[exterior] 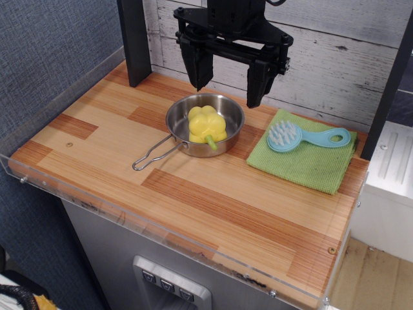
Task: Place the blue brush on the front left corner of the table
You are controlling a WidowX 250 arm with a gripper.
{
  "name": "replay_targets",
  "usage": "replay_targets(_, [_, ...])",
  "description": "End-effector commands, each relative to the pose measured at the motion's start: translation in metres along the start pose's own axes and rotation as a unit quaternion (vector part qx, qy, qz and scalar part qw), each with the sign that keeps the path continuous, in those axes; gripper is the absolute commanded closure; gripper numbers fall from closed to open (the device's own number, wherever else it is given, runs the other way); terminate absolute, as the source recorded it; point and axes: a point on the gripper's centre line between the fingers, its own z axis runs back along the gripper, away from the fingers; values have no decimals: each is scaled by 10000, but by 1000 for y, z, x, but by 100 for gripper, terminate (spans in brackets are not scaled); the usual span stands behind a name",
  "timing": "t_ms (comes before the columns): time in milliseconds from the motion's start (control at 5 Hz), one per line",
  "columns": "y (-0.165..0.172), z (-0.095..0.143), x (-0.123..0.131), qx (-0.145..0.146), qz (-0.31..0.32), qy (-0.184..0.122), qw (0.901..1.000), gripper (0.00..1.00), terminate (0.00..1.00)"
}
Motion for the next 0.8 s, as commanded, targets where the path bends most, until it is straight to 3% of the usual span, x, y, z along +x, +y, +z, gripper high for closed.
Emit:
replay_targets(0, [0, 0, 0, 0, 0, 0, 10000, 0, 0])
replay_targets(200, [-2, -16, 21, 102, -182, -28, 9998, 0, 0])
replay_targets(400, [-8, -25, 47, 289, -572, -355, 9973, 0, 0])
replay_targets(600, [-12, -38, 75, 287, -864, -383, 9951, 0, 0])
